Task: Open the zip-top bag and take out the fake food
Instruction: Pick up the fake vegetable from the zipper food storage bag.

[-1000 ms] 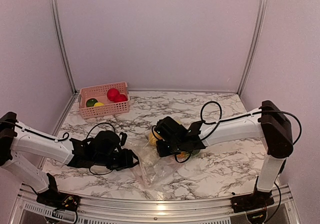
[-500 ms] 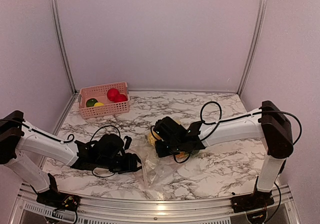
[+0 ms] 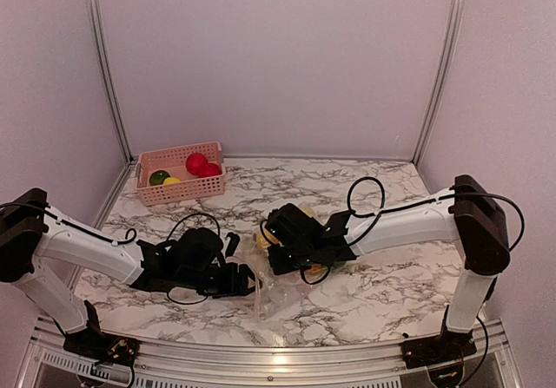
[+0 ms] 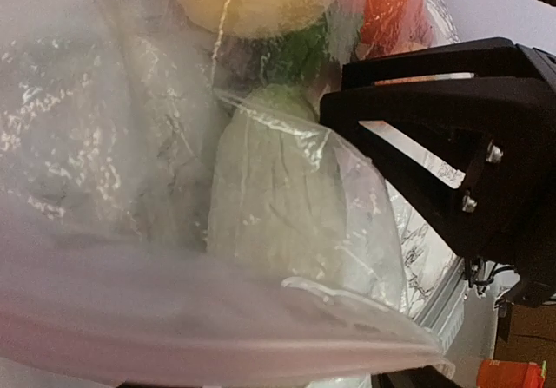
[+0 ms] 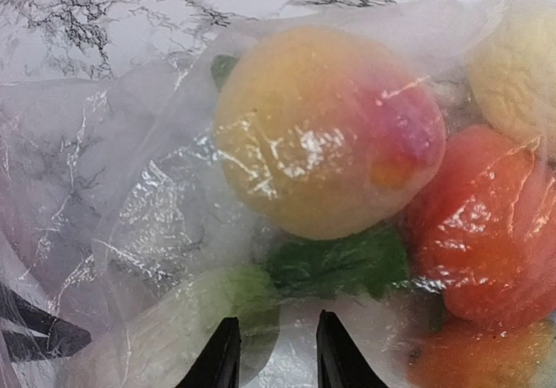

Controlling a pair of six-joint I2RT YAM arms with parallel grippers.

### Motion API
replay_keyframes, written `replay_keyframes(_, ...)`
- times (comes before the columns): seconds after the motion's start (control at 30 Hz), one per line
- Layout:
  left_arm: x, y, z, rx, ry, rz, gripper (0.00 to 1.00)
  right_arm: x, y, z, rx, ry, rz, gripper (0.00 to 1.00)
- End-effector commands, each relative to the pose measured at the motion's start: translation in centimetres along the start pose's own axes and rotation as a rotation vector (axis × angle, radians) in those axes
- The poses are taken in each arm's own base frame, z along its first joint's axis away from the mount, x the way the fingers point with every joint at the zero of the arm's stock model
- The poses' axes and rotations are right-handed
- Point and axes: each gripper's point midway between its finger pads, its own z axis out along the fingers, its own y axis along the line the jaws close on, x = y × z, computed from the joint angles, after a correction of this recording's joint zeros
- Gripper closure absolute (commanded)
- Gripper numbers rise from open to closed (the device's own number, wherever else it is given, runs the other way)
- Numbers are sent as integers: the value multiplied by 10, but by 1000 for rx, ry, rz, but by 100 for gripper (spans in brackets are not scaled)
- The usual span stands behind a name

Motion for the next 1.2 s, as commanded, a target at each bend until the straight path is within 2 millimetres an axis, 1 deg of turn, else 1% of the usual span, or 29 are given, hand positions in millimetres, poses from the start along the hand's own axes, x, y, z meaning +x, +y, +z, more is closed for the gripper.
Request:
replay_keyframes(0.0,4,-12,9,28,30,43,32,-1,14,-7,-40,3,-8,71)
replay_keyframes(0.27,5,4,18,-80,43,61,33,0,17,-8,-48,1,-7,71)
replay_keyframes(0.33,5,9,18,-105,38,64,37,-1,18,-9,-50,-2,-8,71)
replay_keyframes(0.4,3,9,19,-112,32,66,41,-4,18,-12,-52,-12,-5,71)
replay_keyframes(0.5,3,8,19,-113,32,67,50,-6,16,-15,-47,-19,-4,69)
replay_keyframes(0.67,-1,3,10,-113,21,75,61,-15,10,-24,-29,-49,2,64)
replay_keyframes(0.8,-4,-1,3,-110,14,83,64,-24,3,-32,-18,-78,15,53)
replay_keyframes(0.87,0,4,0,-131,33,85,65,-27,-2,-34,-12,-88,23,47)
replay_keyframes(0.9,2,4,-2,-131,39,84,65,-28,-5,-34,-8,-90,26,46)
replay_keyframes(1.17,10,11,-19,-146,65,90,65,-32,-24,-30,-13,-93,63,45)
